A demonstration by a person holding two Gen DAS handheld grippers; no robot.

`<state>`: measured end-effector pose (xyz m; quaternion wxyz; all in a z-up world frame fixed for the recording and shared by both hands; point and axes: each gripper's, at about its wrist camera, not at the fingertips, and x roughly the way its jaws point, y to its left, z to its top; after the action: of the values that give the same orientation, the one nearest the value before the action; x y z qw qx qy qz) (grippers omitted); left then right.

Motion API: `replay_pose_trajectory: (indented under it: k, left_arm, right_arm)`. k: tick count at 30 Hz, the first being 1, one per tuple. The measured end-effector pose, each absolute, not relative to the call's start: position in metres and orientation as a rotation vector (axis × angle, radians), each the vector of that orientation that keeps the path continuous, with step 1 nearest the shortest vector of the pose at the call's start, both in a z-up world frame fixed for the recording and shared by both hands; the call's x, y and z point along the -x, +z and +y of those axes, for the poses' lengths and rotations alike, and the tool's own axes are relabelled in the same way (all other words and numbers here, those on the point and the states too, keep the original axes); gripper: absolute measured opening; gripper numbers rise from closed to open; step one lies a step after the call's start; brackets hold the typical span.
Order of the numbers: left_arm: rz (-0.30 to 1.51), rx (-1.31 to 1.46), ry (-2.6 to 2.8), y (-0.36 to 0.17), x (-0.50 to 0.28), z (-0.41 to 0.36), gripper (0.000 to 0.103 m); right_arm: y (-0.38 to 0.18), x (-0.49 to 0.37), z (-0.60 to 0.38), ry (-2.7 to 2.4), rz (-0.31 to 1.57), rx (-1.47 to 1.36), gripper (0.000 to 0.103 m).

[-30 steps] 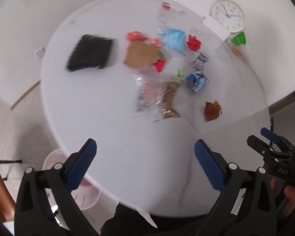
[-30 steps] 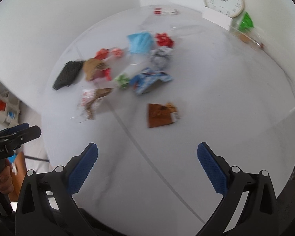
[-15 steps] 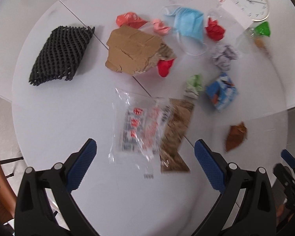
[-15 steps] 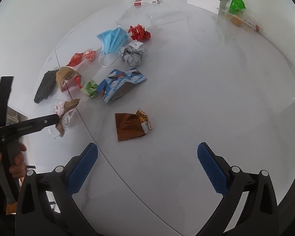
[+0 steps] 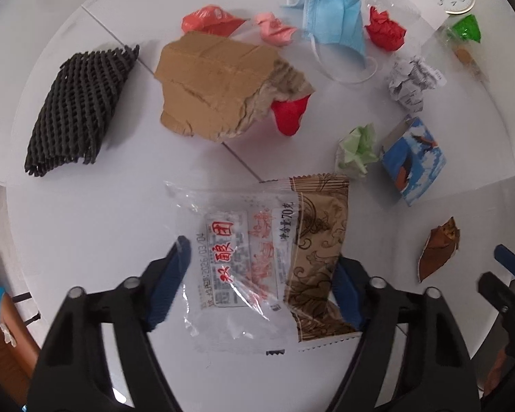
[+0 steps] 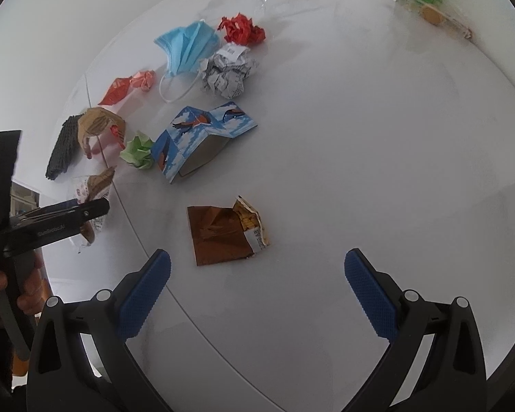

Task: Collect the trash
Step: 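Grasp the clear snack bag with the left gripper, then grasp the brown foil wrapper with the right gripper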

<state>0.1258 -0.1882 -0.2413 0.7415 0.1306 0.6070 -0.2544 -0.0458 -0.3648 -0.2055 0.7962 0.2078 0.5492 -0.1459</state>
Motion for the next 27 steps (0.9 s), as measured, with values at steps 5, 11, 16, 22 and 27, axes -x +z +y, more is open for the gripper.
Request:
replay_pose_trajectory:
  k: [5,11,16,22,27]
  left_arm:
    - [1.316,-0.289,-0.592,-0.234,-0.123,-0.188,0.058]
    - [1.327,-0.244,-0.622,-0.224,-0.125,-0.178,0.054]
    - [1.323,-0.222,-0.608,-0.216,-0.115,-0.166,0.054]
    - [1.34,-0.195,-0.547,-0.209,-0.098,-0.149,0.054]
    - [1.354,-0.112,-0.484,-0.202,-0.089,-0.14,0.054]
  right_arm:
    - [-0.211,0.035,-0.358,-0.285,1.191,-0.407,0.1]
    - [-0.207,0.019,-0.345,-0.052,1.229,-0.1,0.1]
    - [-0.213,0.006,-0.338,0.216,1.271,0.112,0.095]
    - [-0.228,-0.006,-0.319,0.455,1.289,0.362,0.086]
    - [-0.242,-0.012,-0.308,0.601,1.295,0.568,0.073]
